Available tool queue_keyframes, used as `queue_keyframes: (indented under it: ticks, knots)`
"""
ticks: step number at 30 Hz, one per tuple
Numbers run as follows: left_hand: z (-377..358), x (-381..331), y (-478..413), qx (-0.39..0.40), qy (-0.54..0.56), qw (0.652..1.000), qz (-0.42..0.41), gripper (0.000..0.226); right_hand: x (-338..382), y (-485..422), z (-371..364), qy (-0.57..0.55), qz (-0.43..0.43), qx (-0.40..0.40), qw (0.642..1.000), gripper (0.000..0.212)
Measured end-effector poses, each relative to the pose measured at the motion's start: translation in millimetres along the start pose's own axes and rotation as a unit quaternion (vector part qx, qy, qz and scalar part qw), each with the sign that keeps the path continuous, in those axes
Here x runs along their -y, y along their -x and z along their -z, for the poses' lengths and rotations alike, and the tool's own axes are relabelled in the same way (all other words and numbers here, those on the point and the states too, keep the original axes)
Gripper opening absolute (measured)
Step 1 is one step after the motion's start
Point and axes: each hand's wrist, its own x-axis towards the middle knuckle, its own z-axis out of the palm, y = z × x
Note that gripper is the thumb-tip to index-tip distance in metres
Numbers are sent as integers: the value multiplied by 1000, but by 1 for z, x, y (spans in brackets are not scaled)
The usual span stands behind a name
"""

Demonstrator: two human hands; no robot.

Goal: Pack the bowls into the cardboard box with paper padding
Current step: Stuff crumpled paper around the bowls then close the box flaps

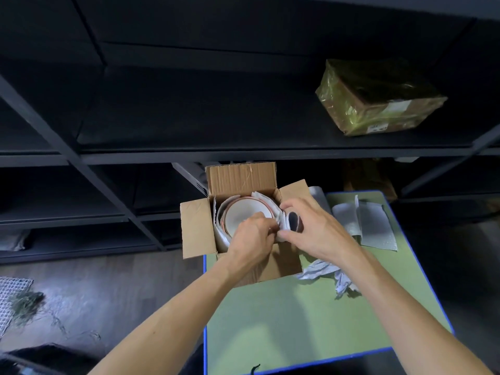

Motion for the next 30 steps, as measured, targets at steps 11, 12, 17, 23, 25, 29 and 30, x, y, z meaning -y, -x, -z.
queue_keyframes:
  ticks: [11,12,17,23,25,29,30]
  knots:
    - [1,-4,0,-19,-21,1000,-2,4,-17,-5,-29,107,86,-16,990,31]
    - [0,-4,1,-21,-22,1000,-3,3,-18,-3,-26,101,89,-39,990,36]
    - [-2,-4,1,-28,-12,1000,8,6,-21,8,-20,77,137,-127,979,23]
    - [-3,-5,0,-25,-6,1000,13,11,-25,-3,-43,104,140,-86,981,6]
    - [-4,-5,0,-28,-8,999,14,11,-25,-3,-41,100,138,-86,982,6]
    - [-5,-5,1,-33,-6,999,22,10,-27,2,-35,107,162,-90,977,14]
    - [-5,-5,1,-34,-8,999,24,9,-27,3,-36,123,163,-73,976,24]
